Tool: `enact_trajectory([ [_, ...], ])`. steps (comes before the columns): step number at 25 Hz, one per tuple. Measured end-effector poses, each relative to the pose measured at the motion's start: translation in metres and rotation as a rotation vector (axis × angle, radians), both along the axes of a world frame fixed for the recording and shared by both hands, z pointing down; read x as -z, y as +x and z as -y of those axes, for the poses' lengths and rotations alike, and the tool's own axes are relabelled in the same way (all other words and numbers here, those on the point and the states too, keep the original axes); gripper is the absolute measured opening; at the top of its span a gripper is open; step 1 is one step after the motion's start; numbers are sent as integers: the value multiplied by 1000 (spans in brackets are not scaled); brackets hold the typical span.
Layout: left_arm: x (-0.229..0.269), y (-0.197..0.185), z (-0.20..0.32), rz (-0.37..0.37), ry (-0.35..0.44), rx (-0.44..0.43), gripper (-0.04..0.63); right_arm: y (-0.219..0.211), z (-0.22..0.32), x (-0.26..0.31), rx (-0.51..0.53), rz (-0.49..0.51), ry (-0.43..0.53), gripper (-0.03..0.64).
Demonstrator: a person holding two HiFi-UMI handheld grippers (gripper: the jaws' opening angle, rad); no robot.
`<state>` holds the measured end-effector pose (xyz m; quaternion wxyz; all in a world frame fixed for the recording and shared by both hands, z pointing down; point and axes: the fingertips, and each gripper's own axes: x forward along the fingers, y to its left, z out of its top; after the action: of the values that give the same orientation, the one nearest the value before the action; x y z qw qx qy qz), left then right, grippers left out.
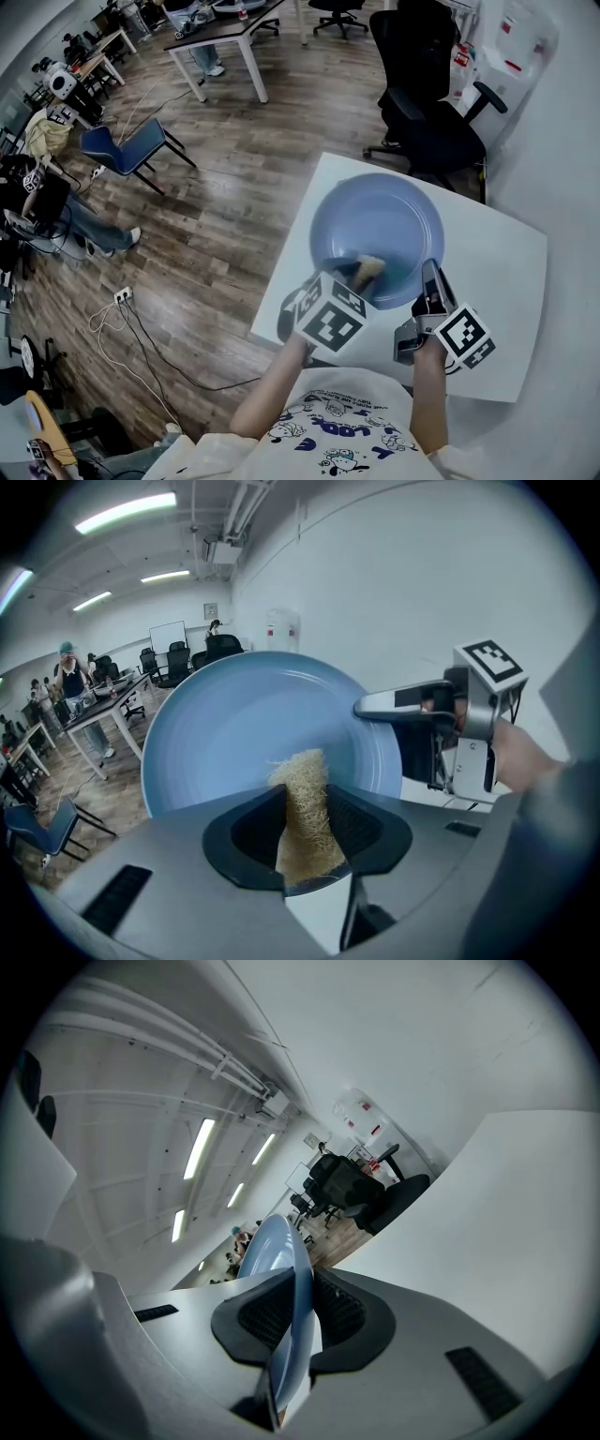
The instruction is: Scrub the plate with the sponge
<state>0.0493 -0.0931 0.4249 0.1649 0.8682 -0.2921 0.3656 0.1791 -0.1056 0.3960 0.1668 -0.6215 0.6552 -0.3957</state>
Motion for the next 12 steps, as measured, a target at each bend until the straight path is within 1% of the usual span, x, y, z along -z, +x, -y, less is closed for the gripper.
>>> enact_trajectory([
  [5, 1, 8, -8, -8, -1, -30, 141, 0, -4, -1, -5, 4, -1, 38],
  [12, 2, 14, -15, -28, -17, -50, 141, -3, -6, 0, -4, 3, 2, 38],
])
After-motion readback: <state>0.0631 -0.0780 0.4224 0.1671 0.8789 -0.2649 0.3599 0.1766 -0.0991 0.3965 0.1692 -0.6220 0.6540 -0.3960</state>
